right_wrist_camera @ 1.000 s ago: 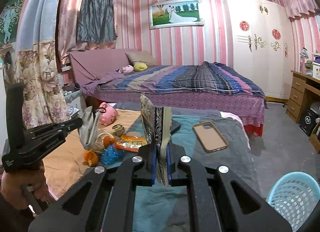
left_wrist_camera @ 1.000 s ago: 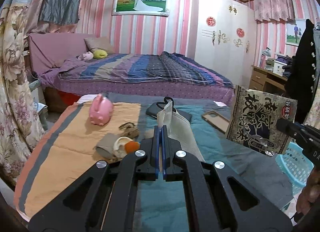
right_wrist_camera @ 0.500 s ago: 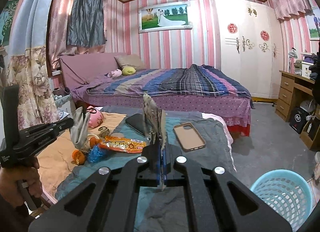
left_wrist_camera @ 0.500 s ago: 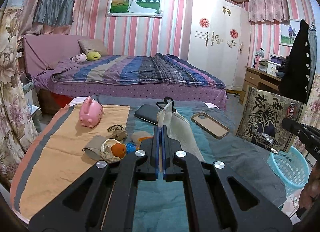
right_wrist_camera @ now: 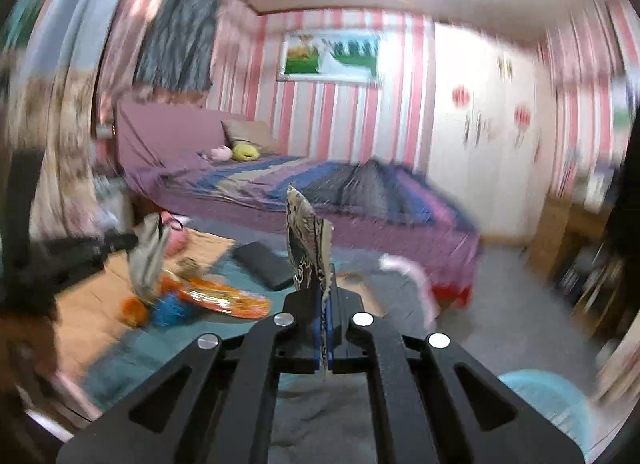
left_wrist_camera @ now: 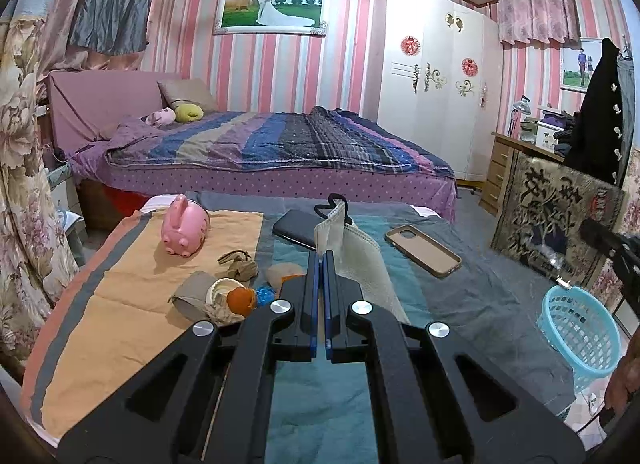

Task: Collect trash
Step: 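Lift the wrapper with the right tool and carry it to the blue wastebasket, then open the right tool to drop the wrapper into the wastebasket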

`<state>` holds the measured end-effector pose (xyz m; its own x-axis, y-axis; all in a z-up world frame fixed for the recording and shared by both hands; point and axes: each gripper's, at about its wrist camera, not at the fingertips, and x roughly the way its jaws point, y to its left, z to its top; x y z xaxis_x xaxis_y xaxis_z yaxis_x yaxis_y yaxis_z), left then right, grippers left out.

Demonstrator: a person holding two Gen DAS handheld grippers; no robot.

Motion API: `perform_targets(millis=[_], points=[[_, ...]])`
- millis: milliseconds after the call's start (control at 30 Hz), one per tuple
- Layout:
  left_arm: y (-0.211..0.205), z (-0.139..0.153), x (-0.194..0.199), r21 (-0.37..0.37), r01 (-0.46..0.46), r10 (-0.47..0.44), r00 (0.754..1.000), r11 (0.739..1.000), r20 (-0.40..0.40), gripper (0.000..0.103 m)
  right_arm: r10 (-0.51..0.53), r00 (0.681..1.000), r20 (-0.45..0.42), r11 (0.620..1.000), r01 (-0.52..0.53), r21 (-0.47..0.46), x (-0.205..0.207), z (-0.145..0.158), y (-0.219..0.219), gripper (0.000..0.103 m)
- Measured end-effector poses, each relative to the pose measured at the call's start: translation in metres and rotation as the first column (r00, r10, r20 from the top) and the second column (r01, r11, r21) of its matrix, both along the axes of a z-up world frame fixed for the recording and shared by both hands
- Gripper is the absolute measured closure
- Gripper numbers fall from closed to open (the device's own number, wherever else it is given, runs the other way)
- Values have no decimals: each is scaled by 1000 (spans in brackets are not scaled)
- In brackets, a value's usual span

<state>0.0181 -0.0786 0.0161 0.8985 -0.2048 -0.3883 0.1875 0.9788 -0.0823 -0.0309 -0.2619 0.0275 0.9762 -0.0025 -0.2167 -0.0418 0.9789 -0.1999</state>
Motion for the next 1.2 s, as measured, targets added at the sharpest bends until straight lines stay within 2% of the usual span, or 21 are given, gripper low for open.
perform_targets(millis=[133, 233, 467, 633, 767, 900, 1000, 1067, 1133, 1200], points=[[13, -3, 4, -1, -33, 33, 999, 999, -12, 102, -6, 996, 90, 980, 23, -197, -11, -4, 41, 101], [21, -5, 7, -6, -51, 51, 998, 999, -22, 102, 6, 991, 136, 965, 30, -262, -18, -1, 58, 101], [19, -3, 8, -12, -54, 53, 999, 998, -10, 102, -14, 984, 179, 951, 68, -300, -25, 10, 55, 101], [-14, 6, -2, -33, 9, -7, 999, 999, 46, 102, -66, 977, 202, 949, 124, -290, -28, 14, 36, 102], [-62, 10, -9, -26, 104, -102, 992, 994, 67, 102, -165, 970, 179, 959, 200, -201, -35, 23, -10, 102], [-127, 12, -22, -20, 244, -243, 968, 970, 62, 102, -305, 947, 100, 950, 311, -40, -44, 26, -87, 101], [-170, 10, -29, -41, 327, -326, 945, 944, 41, 102, -386, 923, -13, 909, 382, 167, -59, 21, -162, 101], [-200, 6, -34, -50, 379, -378, 925, 924, 27, 102, -405, 911, -81, 875, 412, 255, -67, 8, -195, 101], [-226, 1, -38, -46, 417, -416, 909, 908, 17, 102, -419, 896, -145, 844, 444, 303, -75, -4, -220, 101], [-250, -5, -39, -54, 445, -446, 895, 894, -8, 102, -435, 885, -167, 828, 466, 311, -76, -11, -231, 101]])
